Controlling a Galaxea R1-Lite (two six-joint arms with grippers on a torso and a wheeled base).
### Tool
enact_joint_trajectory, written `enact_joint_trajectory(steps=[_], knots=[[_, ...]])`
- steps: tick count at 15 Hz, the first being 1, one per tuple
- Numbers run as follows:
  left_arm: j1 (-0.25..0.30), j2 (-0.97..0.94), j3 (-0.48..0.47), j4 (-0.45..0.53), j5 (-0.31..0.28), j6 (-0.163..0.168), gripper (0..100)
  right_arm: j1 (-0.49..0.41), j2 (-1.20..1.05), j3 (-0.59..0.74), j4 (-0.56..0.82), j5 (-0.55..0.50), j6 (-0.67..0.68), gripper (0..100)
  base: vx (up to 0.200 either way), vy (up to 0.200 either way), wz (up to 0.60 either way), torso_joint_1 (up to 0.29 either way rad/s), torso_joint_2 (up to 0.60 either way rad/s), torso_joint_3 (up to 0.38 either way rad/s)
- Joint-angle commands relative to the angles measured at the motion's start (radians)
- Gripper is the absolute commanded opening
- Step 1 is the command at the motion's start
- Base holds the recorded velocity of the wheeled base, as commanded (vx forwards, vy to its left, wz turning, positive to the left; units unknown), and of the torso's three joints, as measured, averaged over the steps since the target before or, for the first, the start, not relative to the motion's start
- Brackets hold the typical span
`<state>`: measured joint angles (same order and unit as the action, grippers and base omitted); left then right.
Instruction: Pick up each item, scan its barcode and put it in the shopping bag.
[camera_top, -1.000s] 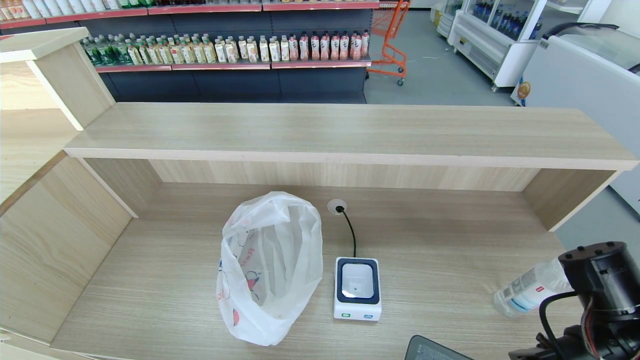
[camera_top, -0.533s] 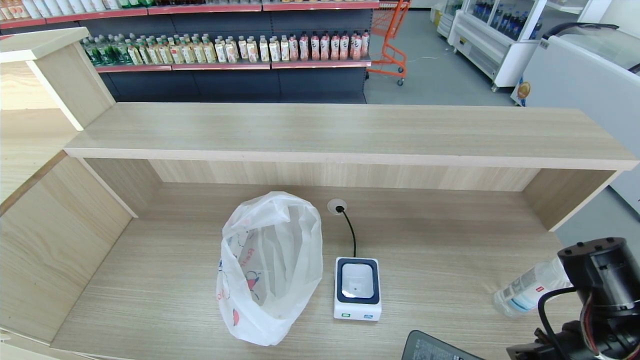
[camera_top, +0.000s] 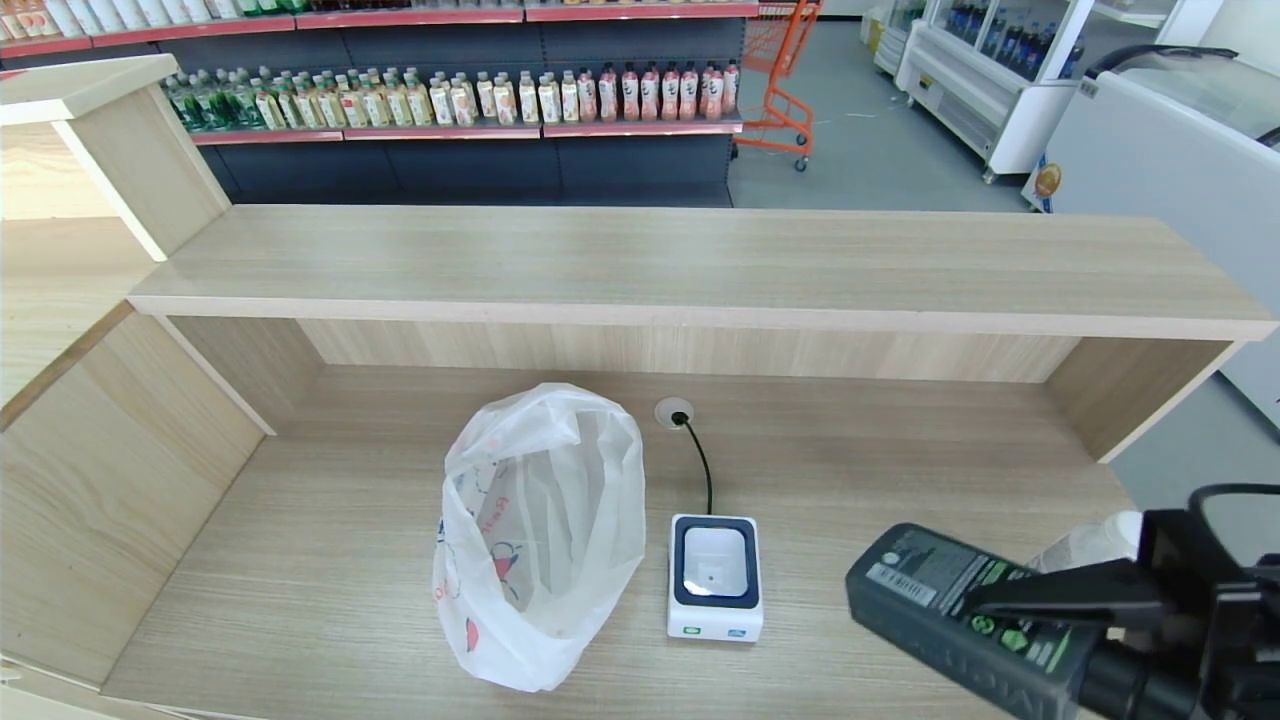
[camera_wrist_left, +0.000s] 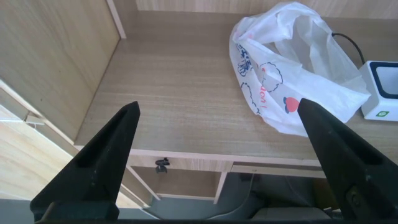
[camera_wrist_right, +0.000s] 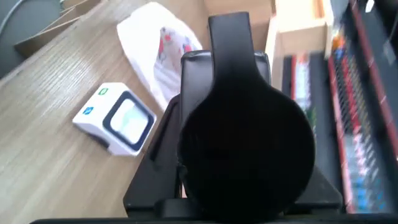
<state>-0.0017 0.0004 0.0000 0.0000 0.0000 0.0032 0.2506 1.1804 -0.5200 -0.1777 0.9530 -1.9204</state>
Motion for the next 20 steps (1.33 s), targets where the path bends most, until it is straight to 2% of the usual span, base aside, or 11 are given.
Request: enact_joint_trajectory(steps=[1,2,3,5,8,9,10,11,13,15,20], knots=[[0.000,0.000,0.000,0.000,0.000,0.000,100,-0.202,-0.194,0.055,-0.002,-0.022,0.222,0,0.000,0.000,0.00,0.000,0.00,0.000],[0.000,0.000,0.000,0.000,0.000,0.000,100,-0.228,-0.189,0.058,0.012,0.038,0.238,0,0.000,0.000,0.00,0.000,0.00,0.000],[0.000,0.001,0.000,0.000,0.000,0.000,100,-0.301,-0.111,0.080,0.132,0.190,0.247,0,0.000,0.000,0.00,0.000,0.00,0.000],[0.000,0.000,0.000,0.000,0.000,0.000,100,-0.389,-0.025,0.035,0.205,0.187,0.399,0,0.000,0.000,0.00,0.000,0.00,0.000],[0.000,0.000,0.000,0.000,0.000,0.000,100,-0.504,-0.022,-0.008,0.204,0.124,1.135,0,0.000,0.000,0.00,0.000,0.00,0.000],[0.000,0.000,0.000,0.000,0.000,0.000,100,-0.510,-0.039,-0.011,0.204,0.090,1.416,0,0.000,0.000,0.00,0.000,0.00,0.000],[0.000,0.000,0.000,0.000,0.000,0.000,100,-0.510,-0.042,-0.017,0.204,0.079,1.557,0,0.000,0.000,0.00,0.000,0.00,0.000],[0.000,0.000,0.000,0.000,0.000,0.000,100,-0.493,-0.044,-0.028,0.204,0.046,1.917,0,0.000,0.000,0.00,0.000,0.00,0.000],[0.000,0.001,0.000,0.000,0.000,0.000,100,-0.453,-0.071,-0.015,0.204,0.003,2.286,0,0.000,0.000,0.00,0.000,0.00,0.000],[0.000,0.001,0.000,0.000,0.000,0.000,100,-0.426,-0.101,0.015,0.204,-0.002,2.419,0,0.000,0.000,0.00,0.000,0.00,0.000],[0.000,0.001,0.000,0.000,0.000,0.000,100,-0.349,-0.096,0.104,0.191,-0.172,2.424,0,0.000,0.000,0.00,0.000,0.00,0.000]])
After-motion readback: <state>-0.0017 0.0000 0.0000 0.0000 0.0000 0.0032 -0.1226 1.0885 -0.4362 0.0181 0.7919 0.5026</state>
